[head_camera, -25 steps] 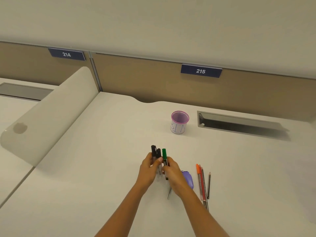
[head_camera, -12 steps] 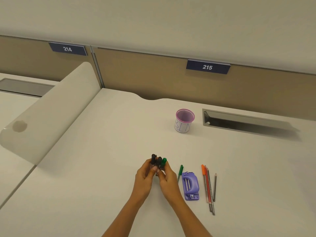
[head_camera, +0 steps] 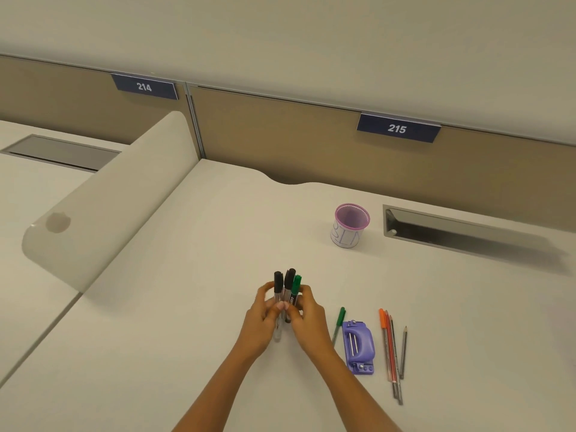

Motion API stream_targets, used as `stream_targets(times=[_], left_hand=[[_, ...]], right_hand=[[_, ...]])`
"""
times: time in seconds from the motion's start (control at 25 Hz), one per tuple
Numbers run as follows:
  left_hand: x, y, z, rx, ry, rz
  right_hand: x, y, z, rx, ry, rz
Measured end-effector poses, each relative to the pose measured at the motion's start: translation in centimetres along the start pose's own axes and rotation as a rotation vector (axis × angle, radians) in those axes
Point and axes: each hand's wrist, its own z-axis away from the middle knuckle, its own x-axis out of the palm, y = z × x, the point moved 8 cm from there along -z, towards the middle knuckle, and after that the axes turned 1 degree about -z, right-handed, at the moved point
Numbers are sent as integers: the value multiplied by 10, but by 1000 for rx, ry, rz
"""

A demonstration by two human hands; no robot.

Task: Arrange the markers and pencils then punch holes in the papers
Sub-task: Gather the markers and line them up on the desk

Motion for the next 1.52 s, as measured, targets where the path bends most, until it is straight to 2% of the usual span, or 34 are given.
stream_targets(times=[0.36, 0.6, 0.8, 1.0, 1.52], left_hand=[[-97, -8, -20, -183, 346, -155], [-152, -18, -40, -261, 397, -304], [-185, -22, -55, -312, 443, -408], [-195, -34, -65, -376, 421, -440], [-188, -36, -64, -343, 416, -478]], right_hand=[[74, -16, -45, 284, -115, -75], [122, -31, -64, 400, -142, -113], [159, -29, -89, 439, -135, 56], [160, -40, -94, 464, -110, 151], [144, -47, -94, 344, -26, 348]])
